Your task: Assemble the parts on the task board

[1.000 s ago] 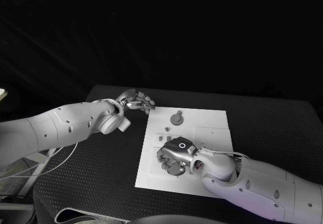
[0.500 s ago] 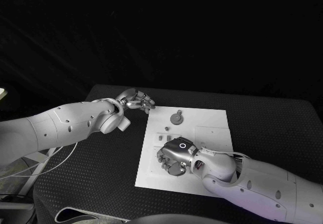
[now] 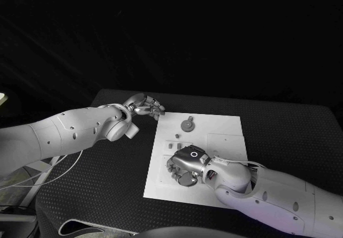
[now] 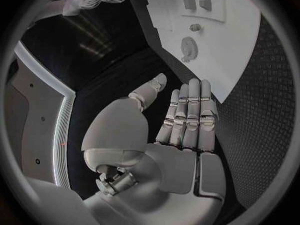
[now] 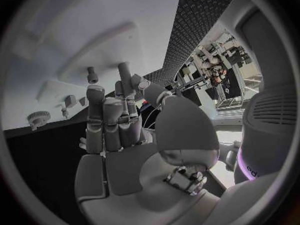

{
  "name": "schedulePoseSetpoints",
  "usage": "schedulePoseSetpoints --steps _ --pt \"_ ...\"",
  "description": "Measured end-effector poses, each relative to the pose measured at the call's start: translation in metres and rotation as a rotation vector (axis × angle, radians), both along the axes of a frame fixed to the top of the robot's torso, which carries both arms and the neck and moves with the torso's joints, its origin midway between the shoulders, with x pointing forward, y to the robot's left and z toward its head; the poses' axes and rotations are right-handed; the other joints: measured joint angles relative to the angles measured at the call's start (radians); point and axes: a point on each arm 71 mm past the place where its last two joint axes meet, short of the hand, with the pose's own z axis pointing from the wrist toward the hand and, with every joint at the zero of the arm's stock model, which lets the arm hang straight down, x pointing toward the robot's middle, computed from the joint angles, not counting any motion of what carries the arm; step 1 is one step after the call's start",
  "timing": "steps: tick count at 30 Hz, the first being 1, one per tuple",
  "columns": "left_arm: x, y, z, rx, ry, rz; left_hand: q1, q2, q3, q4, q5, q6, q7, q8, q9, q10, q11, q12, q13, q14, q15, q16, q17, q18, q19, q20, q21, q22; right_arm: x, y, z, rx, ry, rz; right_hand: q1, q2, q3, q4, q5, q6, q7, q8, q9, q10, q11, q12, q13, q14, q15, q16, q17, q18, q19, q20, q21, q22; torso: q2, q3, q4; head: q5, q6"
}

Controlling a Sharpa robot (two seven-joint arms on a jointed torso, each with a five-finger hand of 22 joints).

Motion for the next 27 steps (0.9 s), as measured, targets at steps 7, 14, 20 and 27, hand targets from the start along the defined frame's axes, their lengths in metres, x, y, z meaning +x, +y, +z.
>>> schedulePoseSetpoints --steps 7,14,20,27 --pt "0.0001 0.0 0.0 0.0 0.0 0.0 0.0 0.0 0.0 0.0 0.0 0.0 0.0 0.0 0.0 0.0 0.0 0.0 0.0 0.0 0.0 0.0 0.001 0.0 0.0 0.0 0.0 0.0 -0.0006 0.0005 -0.0002 0.0 0.002 0.002 0.0 0.0 0.0 0.0 -0.001 0.0 0.0 0.0 0.0 0.0 0.0 0.0 0.0 -0.001 0.001 0.0 0.0 0.0 0.0 0.0 0.0 0.0 0.0 0.0003 0.0 -0.001 -0.001" --pt "0.0002 0.0 0.0001 0.0 0.0 0.0 0.0 0.0 0.0 0.0 0.0 0.0 0.0 0.0 -0.001 0.0 0.0 0.0 0.0 0.0 0.0 0.0 0.001 0.0 0.0 0.0 0.0 0.0 -0.0019 0.0009 -0.0011 -0.002 0.006 0.004 0.0 0.0 -0.001 0.0 -0.001 0.0 0.0 0.0 0.001 0.0 0.0 0.0 0.0 -0.002 0.002 0.0 0.001 0.0 0.0 0.0 0.0 0.0 0.0 0.0003 -0.0005 -0.002 -0.001" --pt "0.0002 0.0001 0.0 0.0 0.0 0.0 0.0 0.0 0.0 0.0 0.0 0.0 0.0 0.0 -0.001 0.0 0.0 0.0 -0.001 0.0 0.0 0.0 0.002 0.0 0.0 0.0 0.0 -0.001 -0.0032 0.0017 -0.001 -0.003 0.008 0.007 0.0 0.0 0.001 0.001 -0.004 0.0 0.0 0.0 0.001 0.0 0.0 0.0 0.0 -0.002 0.002 0.0 0.001 0.0 0.0 -0.001 0.0 0.0 0.0 0.0003 -0.0002 -0.004 -0.002" --pt "0.0001 0.0002 -0.0001 0.0 0.0 0.001 0.0 0.0 0.0 0.0 0.0 0.0 0.0 0.0 -0.001 0.0 0.0 0.0 -0.001 0.0 0.0 0.0 0.002 0.0 0.0 0.0 0.0 -0.001 -0.0024 0.0022 -0.0015 -0.005 0.008 0.006 0.0 0.0 0.001 0.001 -0.004 0.0 0.0 0.0 0.001 0.0 0.0 0.0 0.0 -0.001 0.001 0.0 0.001 0.0 -0.002 -0.002 0.004 0.0 0.0 0.0003 0.0 -0.005 -0.002"
